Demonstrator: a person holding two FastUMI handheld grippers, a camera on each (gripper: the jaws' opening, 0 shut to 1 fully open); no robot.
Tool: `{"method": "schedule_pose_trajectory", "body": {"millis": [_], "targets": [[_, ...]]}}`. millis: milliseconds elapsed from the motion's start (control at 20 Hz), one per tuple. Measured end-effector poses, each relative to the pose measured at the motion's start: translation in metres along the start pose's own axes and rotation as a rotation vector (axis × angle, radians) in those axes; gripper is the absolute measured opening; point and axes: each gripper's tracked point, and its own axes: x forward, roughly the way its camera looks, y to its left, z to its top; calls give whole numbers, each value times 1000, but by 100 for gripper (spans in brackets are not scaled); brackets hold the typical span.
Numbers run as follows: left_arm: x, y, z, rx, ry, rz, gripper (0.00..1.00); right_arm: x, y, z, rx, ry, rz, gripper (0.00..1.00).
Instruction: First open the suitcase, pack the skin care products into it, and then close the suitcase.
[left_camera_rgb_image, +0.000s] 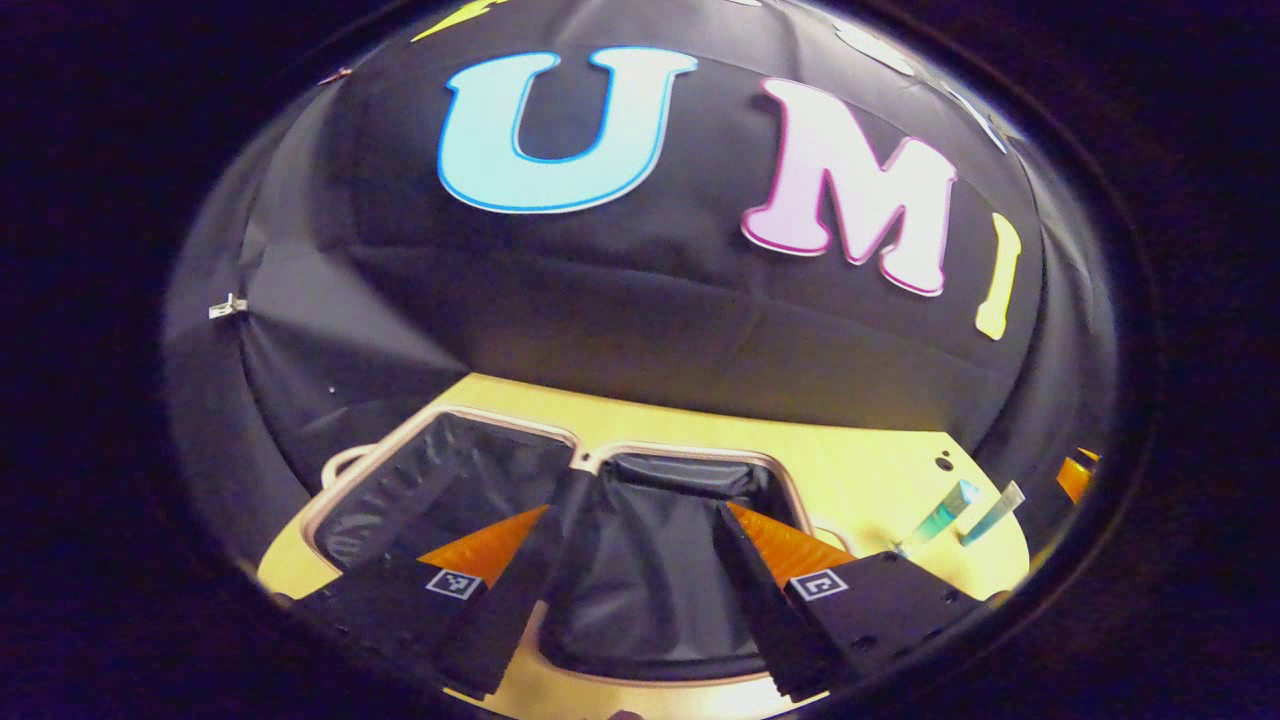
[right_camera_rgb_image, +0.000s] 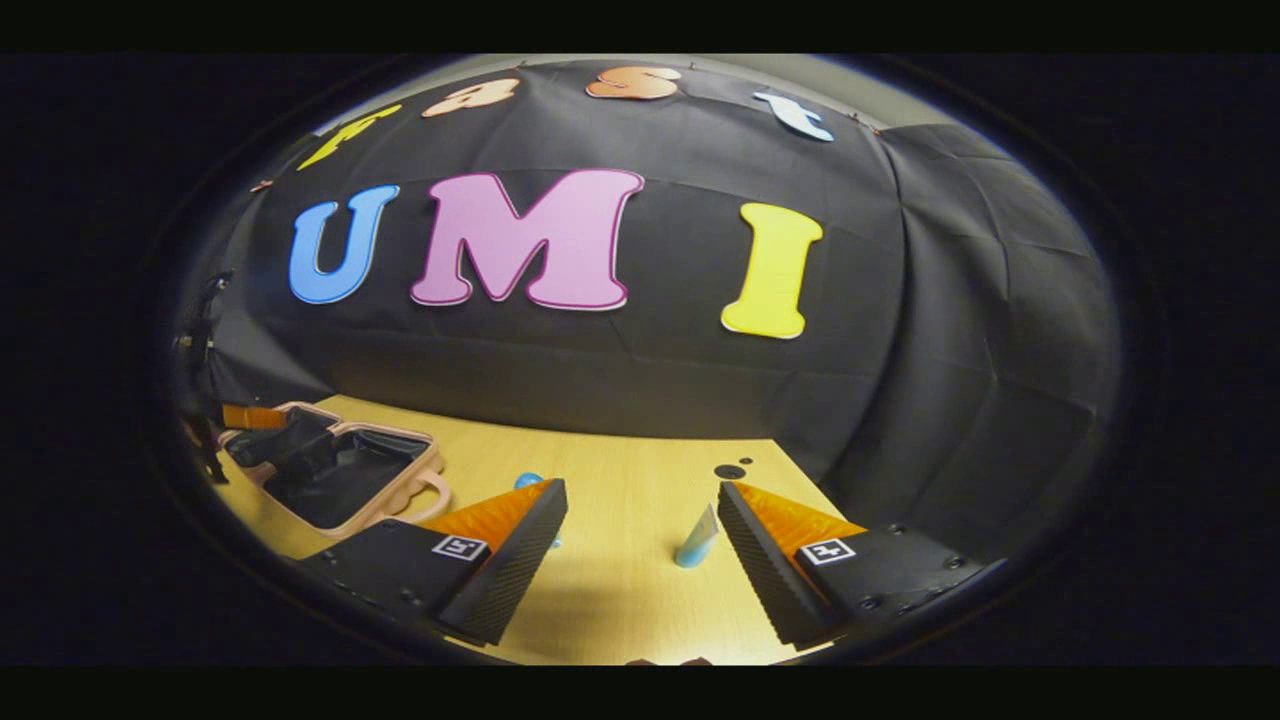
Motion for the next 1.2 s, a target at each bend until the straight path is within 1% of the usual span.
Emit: {"method": "schedule_pose_trajectory", "body": {"millis": [100, 300, 400, 500, 600, 700, 850, 1000, 1100, 1200], "targets": [[0, -51, -24, 51, 16, -62, 96, 1, -14, -8, 21, 17, -17, 96], [9, -171, -64, 146, 37, -213, 97, 2, -39, -33, 32, 77, -36, 96], [17, -211, -76, 196, 48, -273, 96, 3, -50, -41, 40, 98, -41, 97], [35, -246, -91, 221, 62, -303, 96, 3, -59, -48, 35, 116, -44, 97], [55, -271, -104, 252, 78, -313, 96, 6, -67, -56, 39, 129, -43, 96], [80, -287, -115, 284, 100, -301, 96, 12, -71, -62, 56, 136, -44, 97], [119, -307, -126, 304, 115, -287, 96, 25, -69, -74, 58, 150, -34, 97], [144, -314, -132, 321, 118, -261, 94, 42, -66, -89, 59, 170, -33, 97], [153, -318, -138, 309, 140, -254, 94, 57, -63, -96, 100, 181, -37, 97], [159, -320, -140, 283, 146, -247, 80, 72, -64, -105, 102, 192, -54, 97]]}}
